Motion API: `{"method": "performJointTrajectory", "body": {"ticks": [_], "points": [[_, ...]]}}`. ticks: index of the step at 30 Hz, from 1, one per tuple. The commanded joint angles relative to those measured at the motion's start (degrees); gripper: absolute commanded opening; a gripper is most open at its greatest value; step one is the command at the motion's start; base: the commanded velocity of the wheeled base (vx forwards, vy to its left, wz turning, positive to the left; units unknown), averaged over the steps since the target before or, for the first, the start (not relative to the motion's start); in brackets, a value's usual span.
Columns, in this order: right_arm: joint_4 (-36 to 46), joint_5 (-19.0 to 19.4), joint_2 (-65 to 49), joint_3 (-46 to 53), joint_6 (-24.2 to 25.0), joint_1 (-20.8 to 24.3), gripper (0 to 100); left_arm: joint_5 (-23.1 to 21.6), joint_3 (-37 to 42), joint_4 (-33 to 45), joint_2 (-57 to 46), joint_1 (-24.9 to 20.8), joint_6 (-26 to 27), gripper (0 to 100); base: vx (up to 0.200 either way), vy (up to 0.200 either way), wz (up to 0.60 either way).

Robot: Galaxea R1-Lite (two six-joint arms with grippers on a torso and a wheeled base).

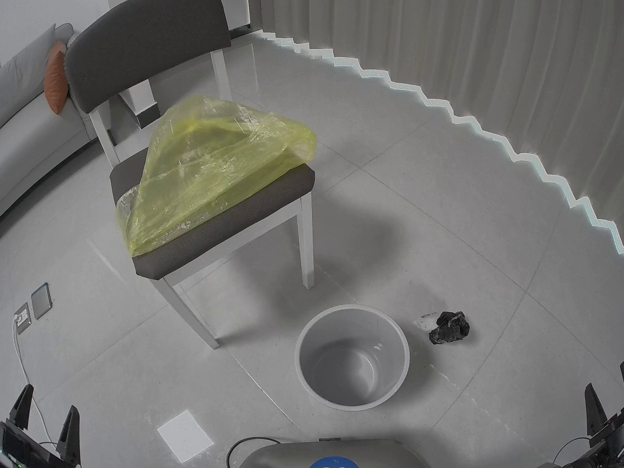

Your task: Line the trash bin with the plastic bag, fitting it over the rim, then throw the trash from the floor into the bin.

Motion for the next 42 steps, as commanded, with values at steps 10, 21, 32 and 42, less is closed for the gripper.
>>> {"method": "performJointTrajectory", "body": {"ticks": [10,21,32,42], "points": [[-0.65,2.79,-0.31,1.01,-6.73,-0.01,100,-1.84,1.01,-0.62,-0.93,0.09,5.17,100,0.0,0.0,0.0],[-4.61,5.34,0.22,-4.96,6.72,0.43,100,-3.07,-5.05,-7.66,-0.93,-0.09,-6.34,100,0.0,0.0,0.0],[-4.7,10.0,15.86,-16.83,4.79,2.36,100,-4.3,-11.12,-0.71,3.38,-0.97,-0.54,100,0.0,0.0,0.0],[-5.31,9.82,41.61,-31.33,-2.16,2.8,100,-3.6,-22.1,-0.62,26.67,-0.79,-0.37,100,0.0,0.0,0.0]]}}
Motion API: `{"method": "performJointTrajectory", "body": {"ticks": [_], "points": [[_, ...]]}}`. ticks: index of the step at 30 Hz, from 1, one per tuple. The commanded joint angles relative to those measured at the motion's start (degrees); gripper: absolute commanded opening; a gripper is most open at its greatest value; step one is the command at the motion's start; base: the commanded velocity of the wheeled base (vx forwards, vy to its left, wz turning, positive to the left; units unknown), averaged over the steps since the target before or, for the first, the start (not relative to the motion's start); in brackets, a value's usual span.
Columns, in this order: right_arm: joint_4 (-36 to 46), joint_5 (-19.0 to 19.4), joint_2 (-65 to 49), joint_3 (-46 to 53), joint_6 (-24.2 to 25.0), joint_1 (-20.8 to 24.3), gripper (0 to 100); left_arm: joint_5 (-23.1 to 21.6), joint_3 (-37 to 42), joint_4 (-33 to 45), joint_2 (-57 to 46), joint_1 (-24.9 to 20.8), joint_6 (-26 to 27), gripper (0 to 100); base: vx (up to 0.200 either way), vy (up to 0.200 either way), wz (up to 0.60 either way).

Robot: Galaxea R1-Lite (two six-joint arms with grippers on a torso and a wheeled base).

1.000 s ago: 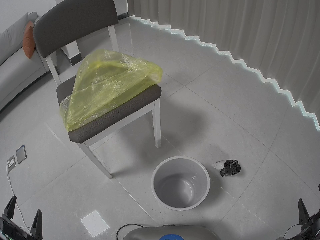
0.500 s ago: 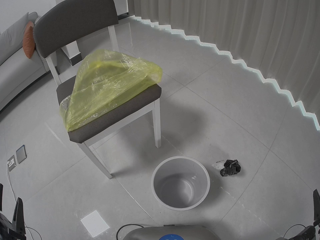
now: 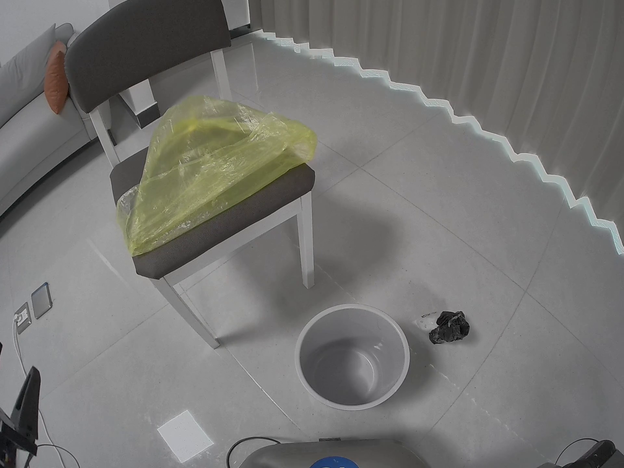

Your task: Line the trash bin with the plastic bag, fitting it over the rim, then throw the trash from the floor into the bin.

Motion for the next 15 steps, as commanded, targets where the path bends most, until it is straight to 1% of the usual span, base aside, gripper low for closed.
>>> {"method": "performJointTrajectory", "body": {"ticks": [1,3,7,11,14,15], "points": [[-0.7,0.21,19.26,-9.69,-3.48,0.67,100,0.93,-9.66,-0.13,20.02,0.2,0.42,100,0.0,0.0,0.0],[-2.54,0.21,21.37,-10.4,-3.22,0.94,100,2.25,-12.03,-0.13,24.06,0.02,1.74,100,0.0,0.0,0.0],[-8.52,-0.14,24.36,-9.78,-2.6,0.94,100,4.63,-15.46,-0.39,32.67,-0.15,6.66,100,0.0,0.0,0.0],[-9.05,-0.23,26.91,-9.61,-2.51,0.94,100,5.24,-16.95,-2.15,39.79,-0.68,10.09,100,0.0,0.0,0.0],[-9.4,0.12,29.11,-8.64,-2.34,0.94,100,6.12,-18.01,-2.85,42.52,-0.77,14.13,100,0.0,0.0,0.0],[-9.4,0.03,29.28,-8.46,-2.34,0.94,100,6.3,-18.09,-2.85,42.61,-0.77,14.74,100,0.0,0.0,0.0]]}}
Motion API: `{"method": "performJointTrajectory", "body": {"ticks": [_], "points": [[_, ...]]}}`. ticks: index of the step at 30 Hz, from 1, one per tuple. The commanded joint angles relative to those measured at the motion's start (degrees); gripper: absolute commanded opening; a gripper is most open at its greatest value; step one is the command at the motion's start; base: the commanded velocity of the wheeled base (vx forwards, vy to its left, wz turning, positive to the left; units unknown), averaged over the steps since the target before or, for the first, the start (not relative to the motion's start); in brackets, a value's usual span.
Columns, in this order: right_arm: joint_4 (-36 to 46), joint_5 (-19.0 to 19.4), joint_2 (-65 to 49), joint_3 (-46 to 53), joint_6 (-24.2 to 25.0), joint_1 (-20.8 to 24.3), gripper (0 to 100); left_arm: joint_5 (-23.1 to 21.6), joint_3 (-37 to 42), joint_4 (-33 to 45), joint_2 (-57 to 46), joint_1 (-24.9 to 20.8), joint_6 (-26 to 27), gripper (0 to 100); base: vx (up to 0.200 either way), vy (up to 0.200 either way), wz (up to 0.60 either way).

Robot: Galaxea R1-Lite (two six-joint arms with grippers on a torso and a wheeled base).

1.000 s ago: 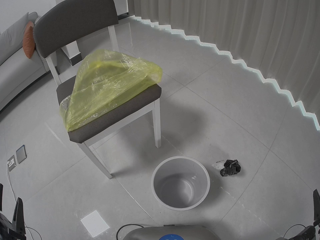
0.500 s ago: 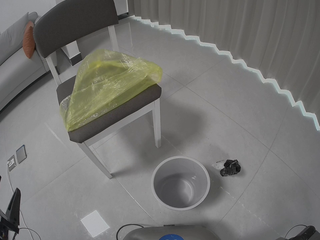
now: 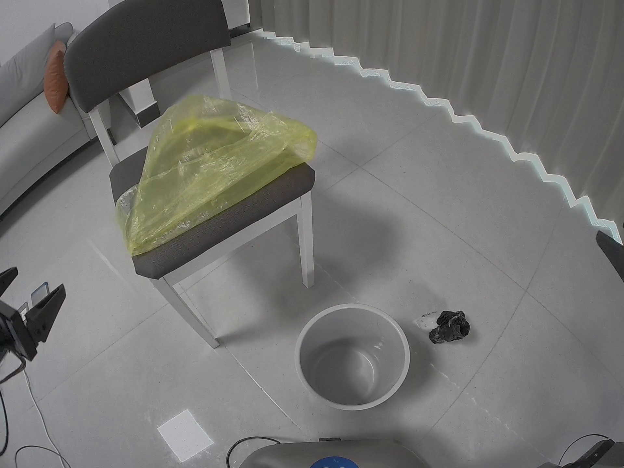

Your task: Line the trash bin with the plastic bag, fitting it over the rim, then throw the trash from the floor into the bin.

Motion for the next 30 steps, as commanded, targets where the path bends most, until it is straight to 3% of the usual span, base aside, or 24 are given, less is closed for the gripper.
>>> {"method": "performJointTrajectory", "body": {"ticks": [1,5,13,17,20,23,25,30], "points": [[-1.41,0.12,7.25,0.59,0.5,0.14,100,1.58,-3.62,-1.09,10.66,-0.4,5.42,100,0.0,0.0,0.0],[-1.33,0.3,7.34,1.2,1.56,0.06,100,1.67,-3.89,-1.01,12.32,-0.4,6.39,100,0.0,0.0,0.0],[-1.41,0.3,7.78,1.29,1.64,0.14,100,5.89,-6.79,-1.53,22.26,-3.13,10.87,100,0.0,0.0,0.0],[-1.5,0.3,8.48,1.11,1.64,0.14,100,10.19,-10.48,-6.28,31.92,-5.85,11.4,100,0.0,0.0,0.0],[-1.59,0.3,8.92,0.76,1.73,-0.03,100,10.98,-13.03,-11.38,38.43,-6.2,11.92,100,0.0,0.0,0.0],[-2.21,0.3,9.1,0.76,1.73,-0.65,100,11.25,-16.45,-14.45,43.35,-6.55,16.58,100,0.0,0.0,0.0],[-2.38,0.3,9.27,0.76,1.73,-1.09,100,11.42,-19.0,-14.81,45.9,-6.55,19.13,100,0.0,0.0,0.0],[-2.38,0.3,9.36,0.59,1.64,-1.35,100,13.36,-22.08,-14.81,50.38,-8.05,19.75,100,0.0,0.0,0.0]]}}
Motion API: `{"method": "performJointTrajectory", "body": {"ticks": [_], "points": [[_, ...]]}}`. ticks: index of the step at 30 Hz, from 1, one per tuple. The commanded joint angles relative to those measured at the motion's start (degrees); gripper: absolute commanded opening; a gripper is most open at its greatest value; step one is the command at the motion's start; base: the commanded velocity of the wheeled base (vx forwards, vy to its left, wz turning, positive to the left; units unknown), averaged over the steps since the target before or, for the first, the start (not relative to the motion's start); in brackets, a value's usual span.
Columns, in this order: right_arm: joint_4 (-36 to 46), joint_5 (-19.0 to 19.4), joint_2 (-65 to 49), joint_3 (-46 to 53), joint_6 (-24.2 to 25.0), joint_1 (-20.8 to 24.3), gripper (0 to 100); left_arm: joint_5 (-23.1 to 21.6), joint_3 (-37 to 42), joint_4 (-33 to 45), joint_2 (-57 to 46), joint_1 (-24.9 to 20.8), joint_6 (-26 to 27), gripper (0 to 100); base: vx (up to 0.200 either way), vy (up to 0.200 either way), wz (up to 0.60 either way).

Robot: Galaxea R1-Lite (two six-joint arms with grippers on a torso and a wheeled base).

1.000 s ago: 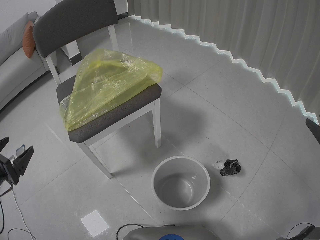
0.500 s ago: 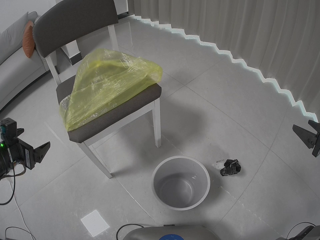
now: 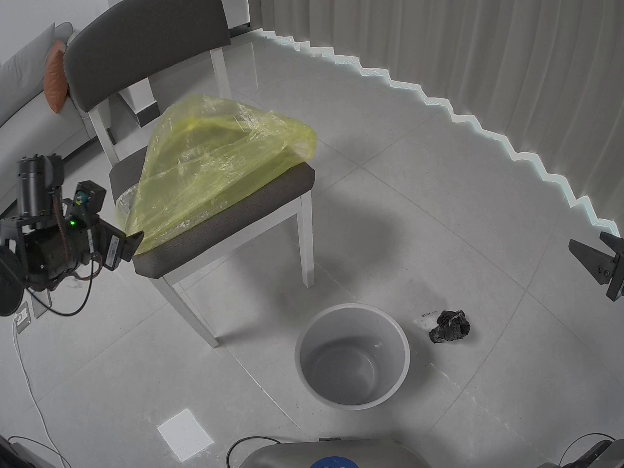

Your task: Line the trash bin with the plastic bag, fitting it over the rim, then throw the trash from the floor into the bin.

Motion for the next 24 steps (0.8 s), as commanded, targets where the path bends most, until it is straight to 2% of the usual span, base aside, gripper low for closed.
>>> {"method": "performJointTrajectory", "body": {"ticks": [1,14,18,24], "points": [[-0.35,-0.01,0.27,-0.27,-0.07,-0.52,100,1.9,-4.51,-0.76,8.92,-1.53,1.16,100,0.0,0.0,0.0],[-0.52,0.26,0.27,-0.18,-0.16,-0.52,100,4.54,-5.13,-0.85,12.43,-1.0,2.91,100,0.0,0.0,0.0],[-0.52,0.26,0.09,-0.18,-0.16,-0.52,100,5.06,-6.54,-0.94,13.31,-0.03,4.94,100,0.0,0.0,0.0],[-0.52,0.26,0.18,-0.18,-0.16,-0.52,100,5.68,-8.03,-0.85,14.02,1.37,5.11,100,0.0,0.0,0.0]]}}
